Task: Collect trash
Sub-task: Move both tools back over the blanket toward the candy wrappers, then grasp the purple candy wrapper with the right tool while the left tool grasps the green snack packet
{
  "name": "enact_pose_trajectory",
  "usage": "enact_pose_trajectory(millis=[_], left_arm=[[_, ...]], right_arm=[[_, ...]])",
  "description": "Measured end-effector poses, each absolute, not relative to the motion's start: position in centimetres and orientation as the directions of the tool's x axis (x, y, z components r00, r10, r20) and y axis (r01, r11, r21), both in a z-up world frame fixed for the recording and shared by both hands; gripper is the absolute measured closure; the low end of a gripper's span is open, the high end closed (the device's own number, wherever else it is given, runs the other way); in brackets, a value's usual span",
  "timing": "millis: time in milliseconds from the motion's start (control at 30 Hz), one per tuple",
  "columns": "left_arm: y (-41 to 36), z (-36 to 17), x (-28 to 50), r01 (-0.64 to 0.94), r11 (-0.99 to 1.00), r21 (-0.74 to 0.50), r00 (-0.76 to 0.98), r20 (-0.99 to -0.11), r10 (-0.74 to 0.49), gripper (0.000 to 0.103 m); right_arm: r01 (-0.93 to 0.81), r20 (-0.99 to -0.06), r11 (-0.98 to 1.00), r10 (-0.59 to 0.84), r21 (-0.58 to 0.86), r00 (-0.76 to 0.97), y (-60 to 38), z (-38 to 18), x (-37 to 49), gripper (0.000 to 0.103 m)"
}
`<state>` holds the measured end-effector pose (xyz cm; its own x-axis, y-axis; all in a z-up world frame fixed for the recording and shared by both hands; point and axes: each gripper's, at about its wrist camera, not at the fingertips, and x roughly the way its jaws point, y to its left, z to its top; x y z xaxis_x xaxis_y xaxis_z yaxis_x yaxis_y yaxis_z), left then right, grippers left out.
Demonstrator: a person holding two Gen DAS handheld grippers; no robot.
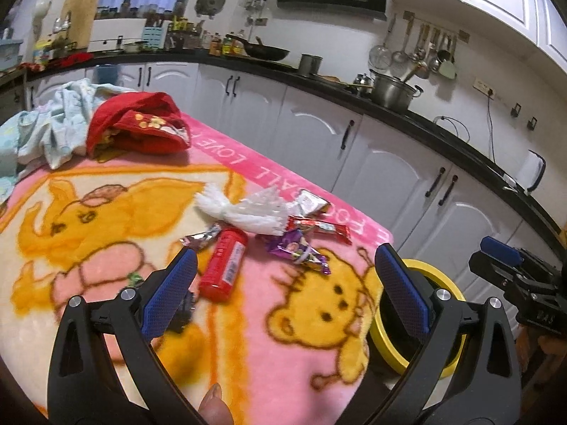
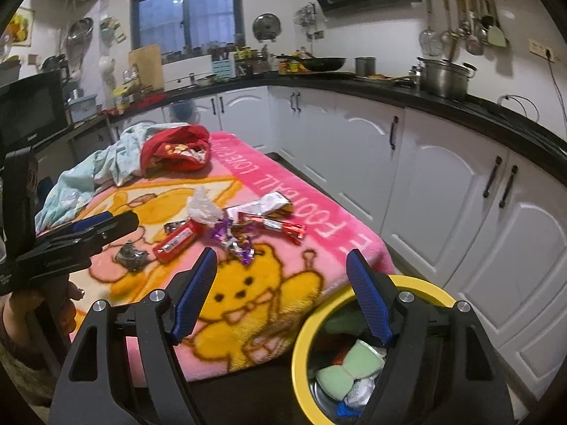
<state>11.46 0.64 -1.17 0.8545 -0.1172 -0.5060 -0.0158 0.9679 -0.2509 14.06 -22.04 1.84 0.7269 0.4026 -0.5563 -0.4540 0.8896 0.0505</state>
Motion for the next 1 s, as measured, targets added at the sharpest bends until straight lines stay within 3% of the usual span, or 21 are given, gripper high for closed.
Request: enact_pose_trajectory(millis=[567, 1000], left_arm=[[5.8, -2.8, 10.0, -0.154, 0.949, -0.276, 0.831, -0.556, -0.026, 0.011], [9.5, -5.9, 9.2, -0.246, 0.896, -0.371, 0.774, -0.632, -0.049, 0.014]], right_arm=[[-0.559, -0.577, 0.829, 0.453, -0.007, 0.680, -16.3, 0.7, 16.3, 0.030], [-0.586, -0.622, 0.810, 0.447, -0.024, 0.643, -12.7, -2.3, 19.2, 0.030]])
